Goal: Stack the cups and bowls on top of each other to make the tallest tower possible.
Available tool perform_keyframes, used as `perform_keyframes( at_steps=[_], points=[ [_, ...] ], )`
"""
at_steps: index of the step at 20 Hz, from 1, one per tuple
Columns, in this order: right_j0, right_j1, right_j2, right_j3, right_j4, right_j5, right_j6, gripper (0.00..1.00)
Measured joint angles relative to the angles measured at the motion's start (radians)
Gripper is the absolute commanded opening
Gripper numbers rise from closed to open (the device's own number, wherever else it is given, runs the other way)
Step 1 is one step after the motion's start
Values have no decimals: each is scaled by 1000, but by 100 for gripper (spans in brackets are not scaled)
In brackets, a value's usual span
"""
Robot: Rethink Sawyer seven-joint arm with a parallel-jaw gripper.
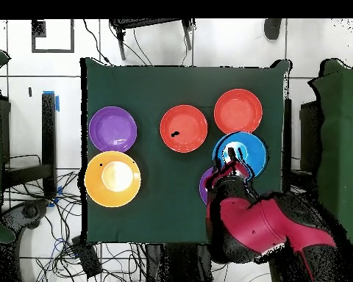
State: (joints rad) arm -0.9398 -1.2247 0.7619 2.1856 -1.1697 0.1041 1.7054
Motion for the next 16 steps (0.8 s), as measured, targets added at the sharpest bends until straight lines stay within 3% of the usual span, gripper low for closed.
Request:
perform_keyframes(
  at_steps=[4,5,8,16],
  points=[
    [-29,-41,22,31,72,0,0,100],
    [-53,-68,40,51,121,0,0,100],
    [-68,-92,53,71,159,0,0,100],
    [-46,-122,55,97,178,24,0,100]
  ],
)
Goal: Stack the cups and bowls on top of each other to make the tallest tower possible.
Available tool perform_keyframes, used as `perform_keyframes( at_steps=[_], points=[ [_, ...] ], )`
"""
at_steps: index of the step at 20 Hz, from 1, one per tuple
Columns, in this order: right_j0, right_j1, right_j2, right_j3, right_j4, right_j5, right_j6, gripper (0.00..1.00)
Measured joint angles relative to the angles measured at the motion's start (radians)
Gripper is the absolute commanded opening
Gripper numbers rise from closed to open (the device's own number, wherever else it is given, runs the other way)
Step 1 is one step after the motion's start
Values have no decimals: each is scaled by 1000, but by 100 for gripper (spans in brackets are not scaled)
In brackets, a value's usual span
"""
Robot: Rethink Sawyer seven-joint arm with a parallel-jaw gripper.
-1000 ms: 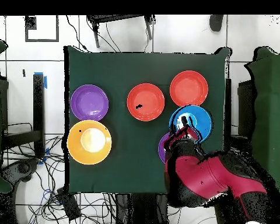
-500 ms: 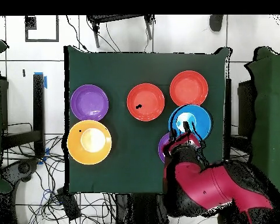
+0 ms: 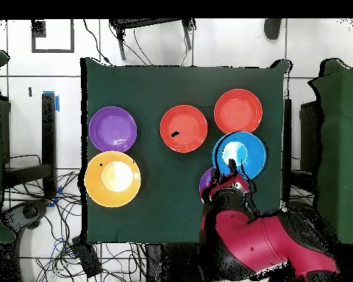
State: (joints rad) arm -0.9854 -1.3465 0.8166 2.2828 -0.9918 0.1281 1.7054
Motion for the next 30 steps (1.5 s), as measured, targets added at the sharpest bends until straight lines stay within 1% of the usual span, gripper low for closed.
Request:
perform_keyframes(
  at_steps=[1,5,6,8,9,15,17,20,21,23,24,25,26,28,30],
  points=[
    [21,-3,-2,2,0,10,0,100],
    [60,-4,-11,4,0,17,0,100],
    [89,-4,-21,4,0,17,0,100],
    [117,-4,-31,4,0,16,0,100],
    [146,-3,-46,4,0,16,0,100],
    [241,15,-106,1,-5,16,0,100],
    [296,38,-148,-16,-25,17,0,100],
    [339,64,-182,-38,-50,16,1,100],
    [372,87,-209,-58,-71,16,3,100],
    [407,112,-237,-82,-92,16,8,100],
    [442,139,-266,-108,-109,16,15,100],
    [462,155,-281,-123,-119,16,19,100],
    [505,190,-317,-157,-134,17,29,100],
    [533,214,-341,-181,-142,16,37,100],
    [578,256,-381,-220,-150,16,52,100]
  ],
)
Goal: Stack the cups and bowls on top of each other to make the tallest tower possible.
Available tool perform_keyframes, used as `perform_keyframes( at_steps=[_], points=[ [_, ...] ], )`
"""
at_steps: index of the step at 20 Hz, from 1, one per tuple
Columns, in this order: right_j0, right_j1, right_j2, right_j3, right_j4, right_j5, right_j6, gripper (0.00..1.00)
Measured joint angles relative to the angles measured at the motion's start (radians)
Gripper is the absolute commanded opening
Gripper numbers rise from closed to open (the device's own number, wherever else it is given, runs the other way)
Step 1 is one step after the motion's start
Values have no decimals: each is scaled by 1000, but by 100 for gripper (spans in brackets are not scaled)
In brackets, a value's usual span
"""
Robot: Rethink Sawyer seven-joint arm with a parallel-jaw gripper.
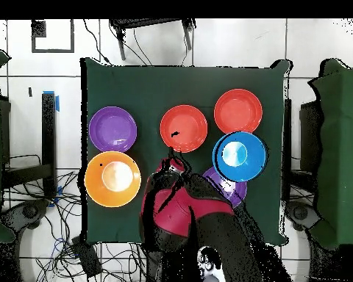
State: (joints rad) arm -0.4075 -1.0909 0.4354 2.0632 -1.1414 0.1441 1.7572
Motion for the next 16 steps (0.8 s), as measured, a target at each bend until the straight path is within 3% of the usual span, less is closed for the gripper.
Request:
perform_keyframes(
  at_steps=[2,5,16],
  points=[
    [51,55,-45,-51,-4,0,21,100],
    [72,96,-66,-86,-4,0,31,100],
    [108,209,-160,-178,-4,0,31,100]
  ],
)
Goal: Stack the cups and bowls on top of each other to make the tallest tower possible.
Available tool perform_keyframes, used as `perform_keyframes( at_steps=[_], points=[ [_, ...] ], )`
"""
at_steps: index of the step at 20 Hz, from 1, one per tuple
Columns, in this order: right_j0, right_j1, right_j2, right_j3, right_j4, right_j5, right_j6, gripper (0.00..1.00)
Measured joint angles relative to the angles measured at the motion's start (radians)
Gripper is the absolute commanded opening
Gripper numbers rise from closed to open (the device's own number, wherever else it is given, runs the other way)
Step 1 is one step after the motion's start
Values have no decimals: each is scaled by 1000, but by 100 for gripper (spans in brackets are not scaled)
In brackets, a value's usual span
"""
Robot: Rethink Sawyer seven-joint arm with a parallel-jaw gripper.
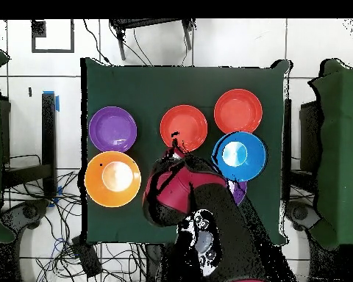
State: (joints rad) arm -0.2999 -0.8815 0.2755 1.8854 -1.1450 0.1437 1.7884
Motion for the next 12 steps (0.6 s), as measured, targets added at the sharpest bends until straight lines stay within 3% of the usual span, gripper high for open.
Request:
perform_keyframes(
  at_steps=[12],
  points=[
    [150,176,-198,-132,1,-92,0,100]
  ],
)
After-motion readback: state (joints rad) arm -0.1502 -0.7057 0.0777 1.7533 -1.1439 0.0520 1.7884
